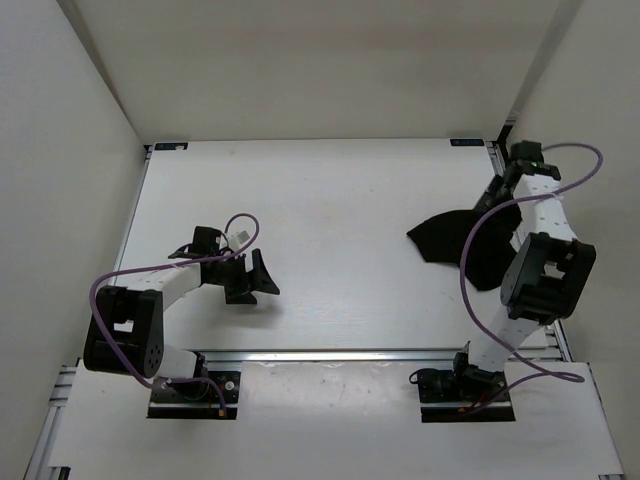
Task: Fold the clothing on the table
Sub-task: Move the skirt to the center of the board, then flatten the skirt out
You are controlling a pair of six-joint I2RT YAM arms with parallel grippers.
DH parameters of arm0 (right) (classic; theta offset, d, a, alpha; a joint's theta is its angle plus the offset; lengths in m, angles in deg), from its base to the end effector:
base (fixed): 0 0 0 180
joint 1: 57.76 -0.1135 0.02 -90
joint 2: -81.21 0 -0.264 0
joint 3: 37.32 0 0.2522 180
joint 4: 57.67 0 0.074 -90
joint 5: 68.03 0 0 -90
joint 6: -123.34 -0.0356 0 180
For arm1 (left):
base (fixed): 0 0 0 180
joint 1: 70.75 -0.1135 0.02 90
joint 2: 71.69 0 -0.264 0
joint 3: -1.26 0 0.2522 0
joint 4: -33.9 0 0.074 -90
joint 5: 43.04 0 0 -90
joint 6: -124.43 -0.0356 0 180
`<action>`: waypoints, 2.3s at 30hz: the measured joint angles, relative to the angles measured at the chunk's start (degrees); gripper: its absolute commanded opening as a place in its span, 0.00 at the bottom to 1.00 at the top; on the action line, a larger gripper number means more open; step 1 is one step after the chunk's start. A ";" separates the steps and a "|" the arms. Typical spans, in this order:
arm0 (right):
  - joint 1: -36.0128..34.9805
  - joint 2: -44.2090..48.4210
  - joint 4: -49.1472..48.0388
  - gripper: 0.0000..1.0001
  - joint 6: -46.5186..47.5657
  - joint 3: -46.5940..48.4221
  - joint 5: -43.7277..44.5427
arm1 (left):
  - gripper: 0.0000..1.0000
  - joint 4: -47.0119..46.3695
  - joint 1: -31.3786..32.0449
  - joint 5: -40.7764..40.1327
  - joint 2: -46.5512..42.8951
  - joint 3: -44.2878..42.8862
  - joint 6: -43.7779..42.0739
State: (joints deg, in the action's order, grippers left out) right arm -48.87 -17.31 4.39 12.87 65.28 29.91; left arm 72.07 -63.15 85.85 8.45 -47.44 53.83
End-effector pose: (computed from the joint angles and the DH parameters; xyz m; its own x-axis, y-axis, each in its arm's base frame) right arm 0.3634 -0.0618 0.2999 -0.7060 0.4610 -0.5377 0.5041 0.8603 0.0757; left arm 0.2205 -0.0520 0.1467 -0.9826 -0.1297 -0.1332 -0.0070 0.7416 -0.6708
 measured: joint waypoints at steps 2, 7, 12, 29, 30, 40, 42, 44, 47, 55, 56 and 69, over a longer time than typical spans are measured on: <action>4.68 -2.21 0.66 0.66 -0.15 -4.24 1.22 | 0.99 -0.04 0.02 0.07 0.00 0.00 0.00; 11.63 -3.56 1.38 0.76 -0.79 -10.86 3.45 | 0.99 -0.02 -0.02 0.13 0.00 0.02 0.00; 10.78 -5.27 0.15 0.75 -1.07 -12.24 3.45 | 0.99 0.00 -0.17 0.22 0.02 0.02 0.00; -6.27 -9.75 -9.81 0.00 -0.66 -4.17 -16.94 | 0.98 1.09 -1.49 0.68 0.02 -0.04 0.17; -7.78 -7.80 -10.60 0.00 -0.22 -2.47 -20.06 | 0.99 1.07 -1.49 0.68 0.02 -0.04 0.17; -6.60 18.91 -17.33 0.52 2.19 -6.40 -43.43 | 0.99 0.37 -1.49 1.05 0.02 -0.04 1.03; -5.35 20.85 -16.11 0.72 2.75 -11.65 -43.52 | 0.98 0.15 -1.49 1.11 0.02 -0.02 1.18; -3.76 21.07 -13.64 0.74 3.48 -18.62 -42.16 | 0.98 -0.26 -1.46 1.25 0.02 -0.02 1.25; -1.84 20.41 -9.07 0.75 3.67 -27.67 -37.79 | 0.99 -0.74 -1.31 1.29 0.04 -0.02 1.42; -6.73 19.23 -4.94 0.73 2.82 -23.69 -29.20 | 0.95 -2.71 1.97 0.90 2.25 -0.66 3.30; -7.76 18.38 -5.38 0.73 2.58 -22.29 -28.96 | 0.86 -3.52 3.04 0.68 3.04 -1.44 4.04; -15.34 15.28 -6.29 0.72 -0.42 -20.94 -28.87 | 0.65 -12.70 9.57 -1.90 26.29 -34.69 0.87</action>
State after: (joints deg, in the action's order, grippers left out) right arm -64.22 -2.03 -1.91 12.45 44.34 1.04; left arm 59.37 -53.58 83.95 34.74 -82.13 54.70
